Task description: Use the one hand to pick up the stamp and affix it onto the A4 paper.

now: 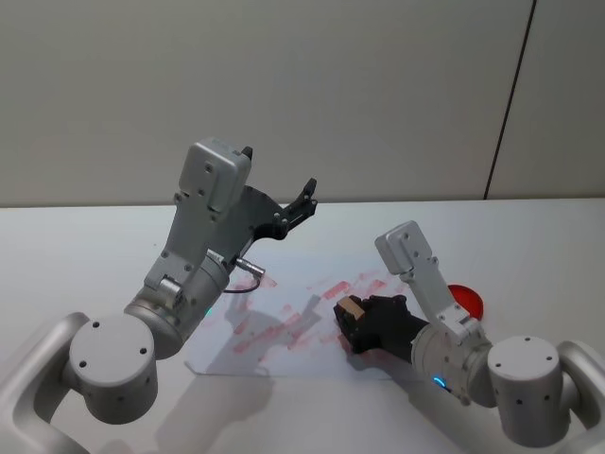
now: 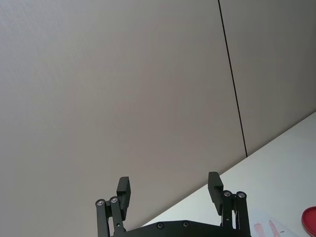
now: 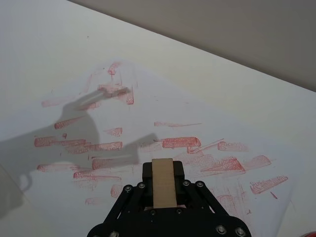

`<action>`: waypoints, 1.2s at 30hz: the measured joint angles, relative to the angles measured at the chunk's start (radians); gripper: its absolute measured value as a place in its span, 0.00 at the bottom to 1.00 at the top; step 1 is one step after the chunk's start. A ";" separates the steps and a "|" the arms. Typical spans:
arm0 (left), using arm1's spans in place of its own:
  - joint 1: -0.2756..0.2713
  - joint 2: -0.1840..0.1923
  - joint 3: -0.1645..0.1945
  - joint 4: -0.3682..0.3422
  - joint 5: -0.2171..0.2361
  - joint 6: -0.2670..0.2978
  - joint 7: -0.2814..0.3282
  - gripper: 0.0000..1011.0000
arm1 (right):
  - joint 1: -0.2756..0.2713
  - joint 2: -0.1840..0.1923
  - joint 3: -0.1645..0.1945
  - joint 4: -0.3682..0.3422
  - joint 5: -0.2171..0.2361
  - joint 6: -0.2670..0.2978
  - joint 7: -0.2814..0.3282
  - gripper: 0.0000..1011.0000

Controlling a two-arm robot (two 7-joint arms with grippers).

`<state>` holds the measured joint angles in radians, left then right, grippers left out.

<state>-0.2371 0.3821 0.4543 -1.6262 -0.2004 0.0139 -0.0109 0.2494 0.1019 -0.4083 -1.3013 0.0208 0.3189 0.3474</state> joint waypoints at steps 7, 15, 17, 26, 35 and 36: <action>0.000 0.000 0.000 0.000 0.000 0.000 0.000 0.99 | 0.005 0.001 0.012 -0.025 0.038 -0.016 -0.012 0.22; 0.000 0.000 0.000 0.000 0.000 0.000 0.000 0.99 | 0.005 0.021 0.049 -0.115 0.107 -0.017 -0.038 0.22; 0.000 0.000 0.000 0.000 0.000 0.000 0.000 0.99 | -0.001 0.035 0.065 -0.145 0.130 -0.011 -0.049 0.22; 0.000 0.000 0.000 0.000 0.000 0.000 0.000 0.99 | -0.037 0.100 0.121 -0.228 0.178 0.022 -0.086 0.22; 0.000 0.000 0.000 0.000 0.000 0.000 0.000 0.99 | -0.070 0.147 0.150 -0.252 0.180 0.043 -0.098 0.22; 0.000 0.000 0.000 0.000 0.000 0.000 0.000 0.99 | -0.073 0.152 0.153 -0.252 0.177 0.045 -0.098 0.22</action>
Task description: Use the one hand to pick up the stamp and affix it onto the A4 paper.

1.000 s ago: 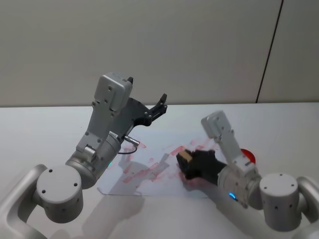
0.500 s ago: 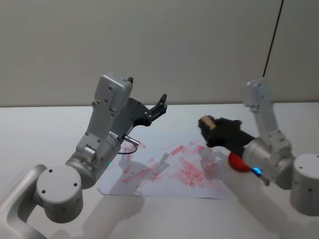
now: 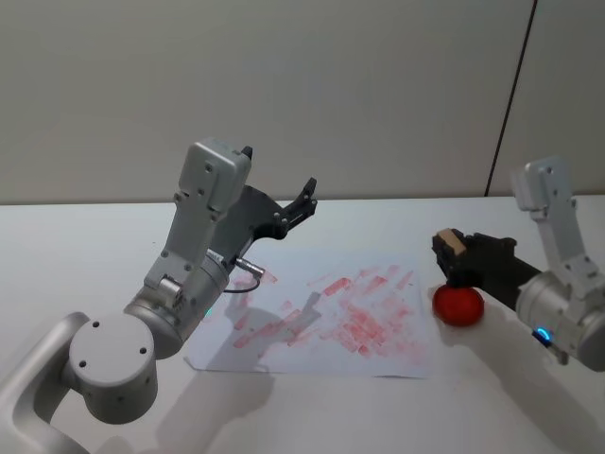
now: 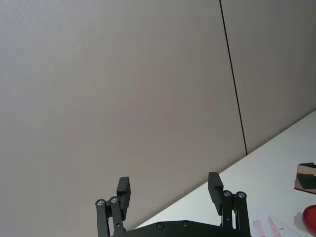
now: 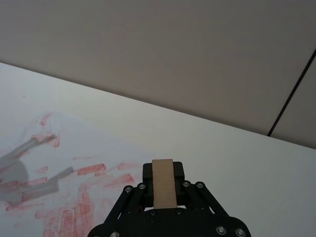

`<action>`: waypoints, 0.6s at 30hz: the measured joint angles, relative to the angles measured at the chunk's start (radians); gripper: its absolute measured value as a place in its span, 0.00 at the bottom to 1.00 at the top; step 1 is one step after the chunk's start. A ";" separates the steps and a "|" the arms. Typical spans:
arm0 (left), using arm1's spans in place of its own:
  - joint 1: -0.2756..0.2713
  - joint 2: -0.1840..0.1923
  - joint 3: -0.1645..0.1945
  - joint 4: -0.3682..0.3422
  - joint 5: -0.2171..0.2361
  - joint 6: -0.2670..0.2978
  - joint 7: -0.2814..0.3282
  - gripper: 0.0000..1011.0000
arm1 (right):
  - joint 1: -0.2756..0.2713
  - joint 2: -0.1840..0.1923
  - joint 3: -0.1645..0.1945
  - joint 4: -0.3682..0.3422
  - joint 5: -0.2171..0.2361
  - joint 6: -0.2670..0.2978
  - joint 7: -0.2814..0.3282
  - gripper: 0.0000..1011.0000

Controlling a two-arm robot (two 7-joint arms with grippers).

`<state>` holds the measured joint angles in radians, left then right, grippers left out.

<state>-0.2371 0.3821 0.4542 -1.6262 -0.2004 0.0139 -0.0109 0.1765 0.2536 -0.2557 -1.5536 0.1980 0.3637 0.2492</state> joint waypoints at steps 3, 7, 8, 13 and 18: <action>0.000 0.000 0.000 0.000 0.000 0.000 0.000 0.99 | -0.002 0.008 0.003 0.002 -0.010 0.002 0.003 0.22; 0.000 0.000 0.000 0.000 0.000 0.000 0.000 0.99 | 0.002 0.011 0.004 0.018 -0.026 0.002 0.013 0.22; 0.000 0.000 0.000 0.000 0.000 0.000 0.000 0.99 | 0.003 0.011 0.003 0.021 -0.030 0.001 0.015 0.22; 0.000 0.000 0.000 0.000 0.000 0.000 0.000 0.99 | 0.013 0.011 0.000 0.044 -0.051 -0.002 0.026 0.22; 0.000 0.000 0.000 0.000 0.000 0.000 0.000 0.99 | 0.018 0.012 -0.003 0.072 -0.074 -0.001 0.034 0.22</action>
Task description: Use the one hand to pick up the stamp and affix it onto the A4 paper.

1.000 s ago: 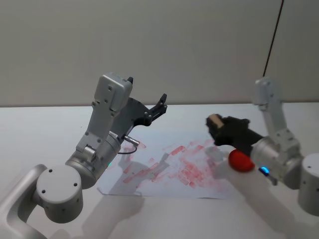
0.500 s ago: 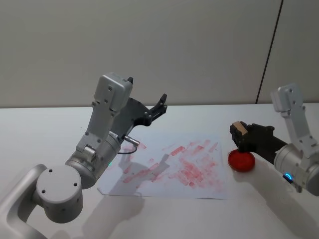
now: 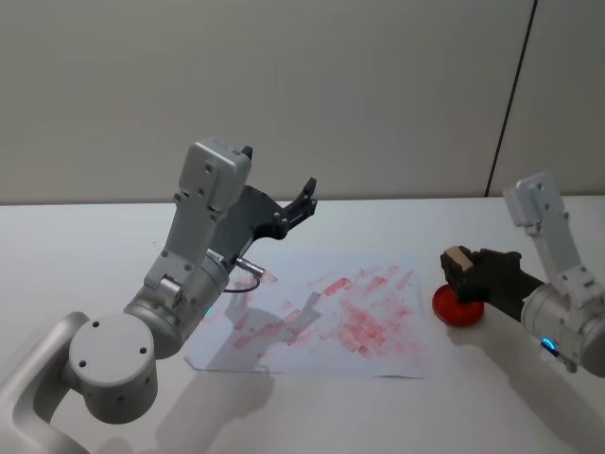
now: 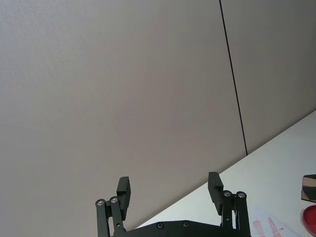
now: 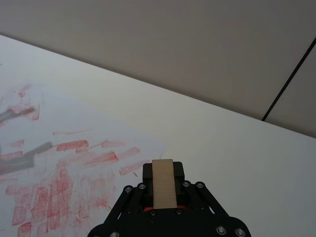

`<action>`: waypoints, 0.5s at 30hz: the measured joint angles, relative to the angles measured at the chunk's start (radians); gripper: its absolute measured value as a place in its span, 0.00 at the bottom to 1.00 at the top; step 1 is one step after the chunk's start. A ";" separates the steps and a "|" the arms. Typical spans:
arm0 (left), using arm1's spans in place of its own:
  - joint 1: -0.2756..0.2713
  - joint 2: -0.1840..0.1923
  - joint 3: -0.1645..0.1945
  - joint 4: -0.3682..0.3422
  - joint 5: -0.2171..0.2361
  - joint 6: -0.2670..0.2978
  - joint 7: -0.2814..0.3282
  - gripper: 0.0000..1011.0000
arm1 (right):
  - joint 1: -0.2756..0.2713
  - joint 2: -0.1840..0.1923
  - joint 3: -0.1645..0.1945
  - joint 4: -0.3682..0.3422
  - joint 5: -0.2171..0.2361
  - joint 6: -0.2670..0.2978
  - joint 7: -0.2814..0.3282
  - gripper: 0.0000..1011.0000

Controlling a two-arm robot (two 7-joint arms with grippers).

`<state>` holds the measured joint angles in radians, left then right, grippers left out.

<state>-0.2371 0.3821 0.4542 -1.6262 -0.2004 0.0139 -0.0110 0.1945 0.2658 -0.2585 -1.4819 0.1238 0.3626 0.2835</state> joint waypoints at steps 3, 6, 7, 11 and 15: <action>0.000 0.000 0.000 0.000 0.000 0.000 0.000 0.99 | 0.000 0.001 -0.001 0.008 -0.008 0.002 0.001 0.22; 0.000 0.000 0.000 0.000 0.000 0.000 0.000 0.99 | -0.001 0.003 -0.002 0.016 -0.015 0.004 0.003 0.22; 0.000 0.000 0.000 0.000 0.000 0.000 0.000 0.99 | -0.001 0.003 -0.003 0.018 -0.017 0.005 0.003 0.22; 0.000 0.000 0.000 0.000 0.000 0.000 0.000 0.99 | -0.006 0.006 -0.004 0.026 -0.026 0.009 0.004 0.22; 0.000 0.000 0.000 0.000 0.000 0.000 0.000 0.99 | -0.010 0.009 -0.005 0.029 -0.031 0.011 0.004 0.22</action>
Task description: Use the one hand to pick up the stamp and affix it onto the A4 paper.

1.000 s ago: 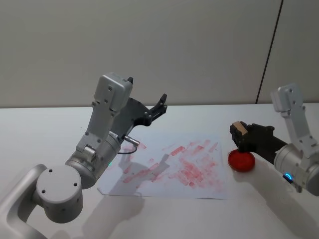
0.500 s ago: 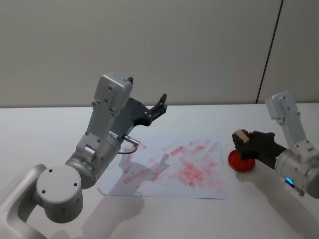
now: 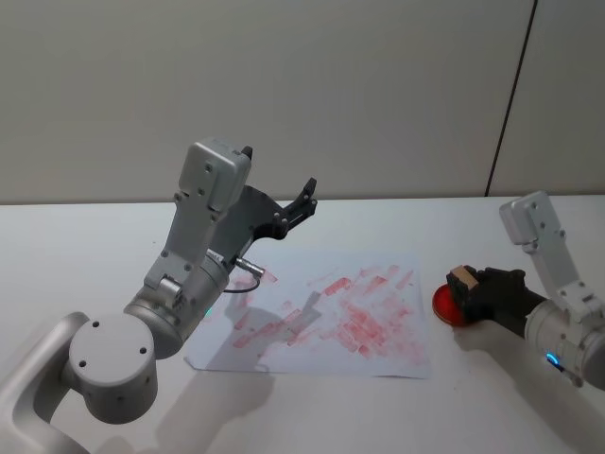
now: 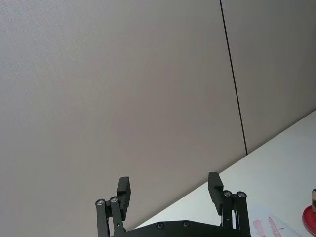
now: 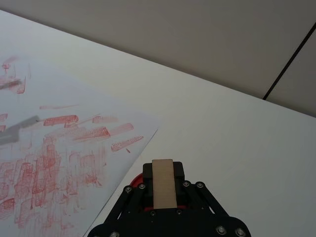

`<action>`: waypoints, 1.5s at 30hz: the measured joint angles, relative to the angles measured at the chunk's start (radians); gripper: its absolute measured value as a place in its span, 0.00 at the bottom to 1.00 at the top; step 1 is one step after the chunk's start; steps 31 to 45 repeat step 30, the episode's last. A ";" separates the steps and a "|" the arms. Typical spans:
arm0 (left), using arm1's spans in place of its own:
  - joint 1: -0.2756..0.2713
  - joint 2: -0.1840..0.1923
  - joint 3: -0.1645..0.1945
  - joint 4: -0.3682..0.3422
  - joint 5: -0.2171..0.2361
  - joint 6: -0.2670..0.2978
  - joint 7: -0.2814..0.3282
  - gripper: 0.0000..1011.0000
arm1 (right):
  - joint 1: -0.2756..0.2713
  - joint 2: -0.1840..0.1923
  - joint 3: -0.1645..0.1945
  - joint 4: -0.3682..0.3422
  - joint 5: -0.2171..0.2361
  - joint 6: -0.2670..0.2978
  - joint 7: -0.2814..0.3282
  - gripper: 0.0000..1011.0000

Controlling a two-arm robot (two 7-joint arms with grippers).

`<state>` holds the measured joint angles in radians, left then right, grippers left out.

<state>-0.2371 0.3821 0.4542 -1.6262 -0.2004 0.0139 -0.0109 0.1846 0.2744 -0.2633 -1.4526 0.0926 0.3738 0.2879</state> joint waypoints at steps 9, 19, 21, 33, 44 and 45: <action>0.000 0.000 0.000 0.000 0.000 0.000 0.000 0.99 | -0.006 0.003 -0.001 0.006 -0.008 0.003 0.000 0.36; 0.000 0.000 0.000 0.000 0.000 0.000 0.000 0.99 | -0.009 0.005 -0.002 0.008 -0.012 0.005 0.000 0.68; 0.000 0.000 0.000 0.000 0.000 0.000 0.000 0.99 | -0.009 0.005 -0.002 0.008 -0.012 0.005 -0.001 0.71; 0.000 0.000 0.000 0.000 0.000 0.000 0.000 0.99 | -0.010 0.006 -0.002 0.009 -0.014 0.006 -0.001 0.98; 0.000 0.000 0.000 0.000 0.000 0.000 0.000 0.99 | -0.010 0.006 -0.002 0.009 -0.014 0.006 -0.001 0.98; 0.000 0.000 0.000 0.000 0.000 0.000 0.000 0.99 | -0.010 0.006 -0.002 0.009 -0.014 0.006 -0.001 0.98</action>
